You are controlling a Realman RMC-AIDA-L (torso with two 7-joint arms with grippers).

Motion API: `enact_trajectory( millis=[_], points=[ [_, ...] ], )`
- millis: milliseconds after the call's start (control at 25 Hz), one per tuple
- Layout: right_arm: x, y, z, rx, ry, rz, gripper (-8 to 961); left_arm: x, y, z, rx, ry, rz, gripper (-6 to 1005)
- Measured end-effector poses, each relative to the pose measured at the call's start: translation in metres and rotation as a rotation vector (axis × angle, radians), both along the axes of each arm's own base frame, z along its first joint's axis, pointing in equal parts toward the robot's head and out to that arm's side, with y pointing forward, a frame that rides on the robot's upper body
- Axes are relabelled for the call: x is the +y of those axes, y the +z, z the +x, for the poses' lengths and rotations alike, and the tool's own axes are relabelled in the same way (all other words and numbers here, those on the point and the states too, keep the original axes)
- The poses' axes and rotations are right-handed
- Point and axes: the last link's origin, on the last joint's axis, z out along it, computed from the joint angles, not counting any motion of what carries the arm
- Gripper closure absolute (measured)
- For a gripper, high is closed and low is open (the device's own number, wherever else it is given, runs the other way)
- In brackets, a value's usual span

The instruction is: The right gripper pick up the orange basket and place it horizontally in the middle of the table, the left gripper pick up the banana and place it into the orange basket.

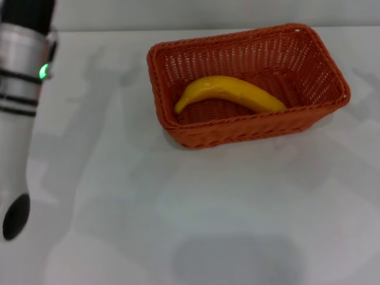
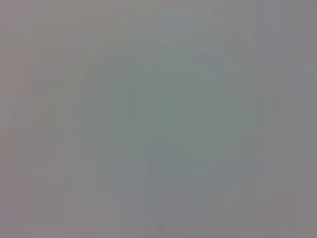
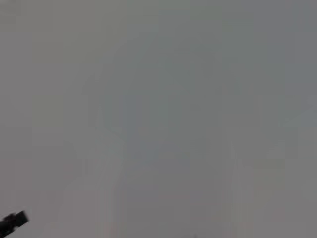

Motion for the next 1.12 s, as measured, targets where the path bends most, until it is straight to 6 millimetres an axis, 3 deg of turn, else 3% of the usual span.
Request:
enact_trajectory(
  millis=[200, 440, 760, 1120],
  points=[
    [0.002, 0.002, 0.003, 0.001, -0.022, 0.011, 110, -0.015, 0.016, -0.043, 0.040, 0.222, 0.170, 161],
    [0.003, 0.005, 0.011, 0.004, -0.070, 0.036, 110, -0.038, 0.029, -0.099, 0.055, 0.479, 0.244, 164],
    [-0.001, 0.017, 0.028, -0.007, -0.150, 0.114, 110, -0.054, 0.020, -0.135, 0.157, 0.660, 0.185, 167],
    [-0.004, 0.031, 0.058, -0.044, -0.307, 0.213, 110, -0.057, 0.016, -0.144, 0.174, 0.696, 0.147, 167]
  ],
)
